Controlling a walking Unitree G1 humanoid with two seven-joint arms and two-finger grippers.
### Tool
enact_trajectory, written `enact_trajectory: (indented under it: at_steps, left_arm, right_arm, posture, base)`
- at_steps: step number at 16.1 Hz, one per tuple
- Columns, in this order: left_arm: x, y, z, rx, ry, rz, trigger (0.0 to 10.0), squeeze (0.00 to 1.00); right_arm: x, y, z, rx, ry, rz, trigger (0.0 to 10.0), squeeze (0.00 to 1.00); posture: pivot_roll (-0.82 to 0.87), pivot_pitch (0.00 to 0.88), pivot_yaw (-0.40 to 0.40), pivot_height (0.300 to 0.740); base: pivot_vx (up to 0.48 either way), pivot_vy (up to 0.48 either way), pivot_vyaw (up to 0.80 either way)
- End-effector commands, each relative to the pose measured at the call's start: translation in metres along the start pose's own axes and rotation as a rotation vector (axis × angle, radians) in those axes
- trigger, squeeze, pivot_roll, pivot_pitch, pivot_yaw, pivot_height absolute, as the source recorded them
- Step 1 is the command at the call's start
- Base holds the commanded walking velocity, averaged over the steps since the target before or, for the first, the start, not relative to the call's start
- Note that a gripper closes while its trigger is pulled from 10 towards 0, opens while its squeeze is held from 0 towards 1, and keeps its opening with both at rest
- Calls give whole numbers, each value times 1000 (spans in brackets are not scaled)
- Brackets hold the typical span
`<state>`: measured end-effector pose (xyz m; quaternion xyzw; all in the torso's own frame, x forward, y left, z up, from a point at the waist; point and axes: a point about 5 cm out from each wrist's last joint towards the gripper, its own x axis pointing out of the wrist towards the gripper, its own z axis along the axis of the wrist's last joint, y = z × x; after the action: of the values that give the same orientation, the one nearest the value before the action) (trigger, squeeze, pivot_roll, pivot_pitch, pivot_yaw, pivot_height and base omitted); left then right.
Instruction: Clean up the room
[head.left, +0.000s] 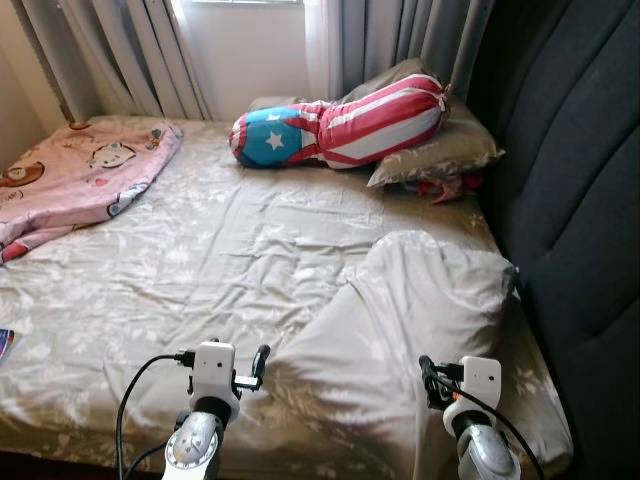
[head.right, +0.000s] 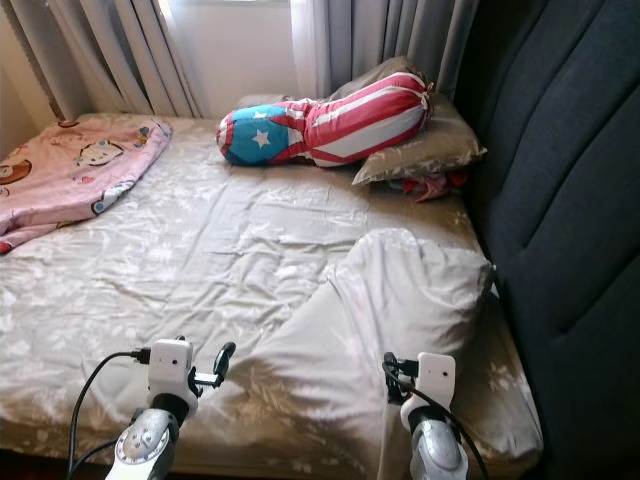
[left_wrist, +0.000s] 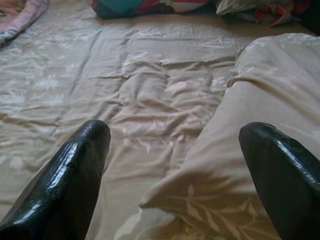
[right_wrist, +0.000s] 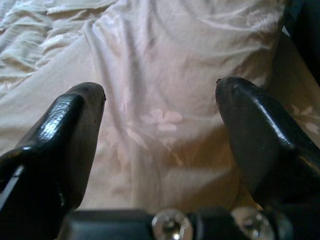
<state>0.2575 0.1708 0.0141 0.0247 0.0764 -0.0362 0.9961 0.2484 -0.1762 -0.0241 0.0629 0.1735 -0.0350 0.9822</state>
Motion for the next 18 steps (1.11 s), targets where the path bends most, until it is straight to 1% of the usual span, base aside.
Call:
enact_trajectory:
  at_steps: [1, 12, 18]
  left_arm:
    - [-1, -1, -1, -9, 7, 0, 10000, 0]
    - [-1, -5, -2, -27, 21, -17, 10000, 0]
    - [1, -6, -2, -29, 24, -18, 10000, 0]
  right_arm:
    - [0, 2, -1, -1, 15, 2, 10000, 0]
    - [1, 11, -1, -2, 12, 32, 10000, 0]
    - [2, 11, 0, -3, 10, 28, 10000, 0]
  posture:
    - [-59, 0, -25, 674]
    - [-59, 0, -24, 674]
    - [-57, 0, -27, 674]
  base:
    - [0, 0, 0]
    - [0, 0, 0]
    - [0, 0, 0]
